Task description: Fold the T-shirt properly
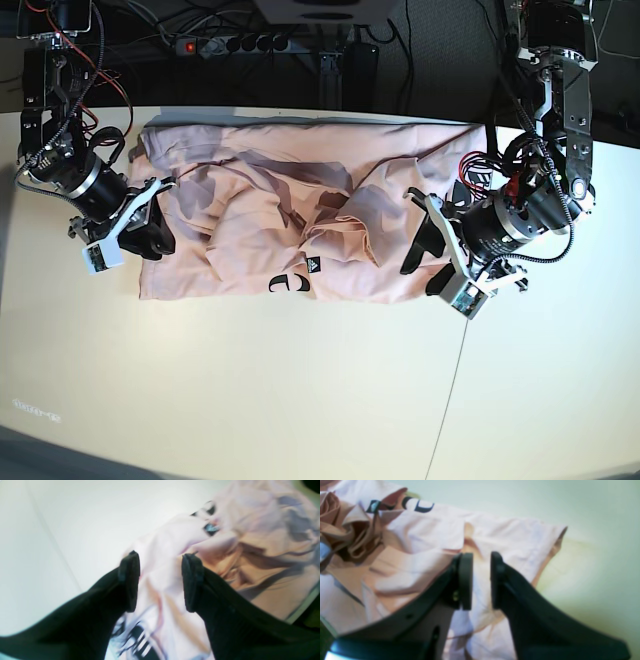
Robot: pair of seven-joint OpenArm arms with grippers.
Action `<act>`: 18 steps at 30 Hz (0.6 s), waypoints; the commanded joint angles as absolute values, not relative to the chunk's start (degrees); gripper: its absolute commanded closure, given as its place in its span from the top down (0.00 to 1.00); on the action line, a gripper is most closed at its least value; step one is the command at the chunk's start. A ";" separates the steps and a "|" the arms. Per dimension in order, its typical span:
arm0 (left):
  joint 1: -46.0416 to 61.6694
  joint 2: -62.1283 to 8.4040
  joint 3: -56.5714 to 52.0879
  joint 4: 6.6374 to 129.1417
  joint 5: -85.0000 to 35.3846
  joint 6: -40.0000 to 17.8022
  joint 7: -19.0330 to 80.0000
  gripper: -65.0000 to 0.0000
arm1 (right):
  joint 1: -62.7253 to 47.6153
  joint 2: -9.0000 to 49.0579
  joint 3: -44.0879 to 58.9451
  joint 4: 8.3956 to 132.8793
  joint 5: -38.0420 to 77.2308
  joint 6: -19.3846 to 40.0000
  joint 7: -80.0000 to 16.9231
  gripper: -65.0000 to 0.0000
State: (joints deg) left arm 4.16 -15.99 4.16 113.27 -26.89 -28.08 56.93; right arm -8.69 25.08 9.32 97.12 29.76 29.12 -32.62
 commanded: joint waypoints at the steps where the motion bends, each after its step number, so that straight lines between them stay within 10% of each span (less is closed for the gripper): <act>1: 4.36 -16.75 4.03 113.38 -28.12 -27.66 55.94 0.46 | -7.97 25.98 9.89 98.13 30.41 33.26 -31.11 0.21; 18: 11.27 -17.47 4.05 112.49 -31.14 -28.29 53.28 0.46 | -7.81 25.98 9.89 98.13 30.41 33.26 -31.55 0.21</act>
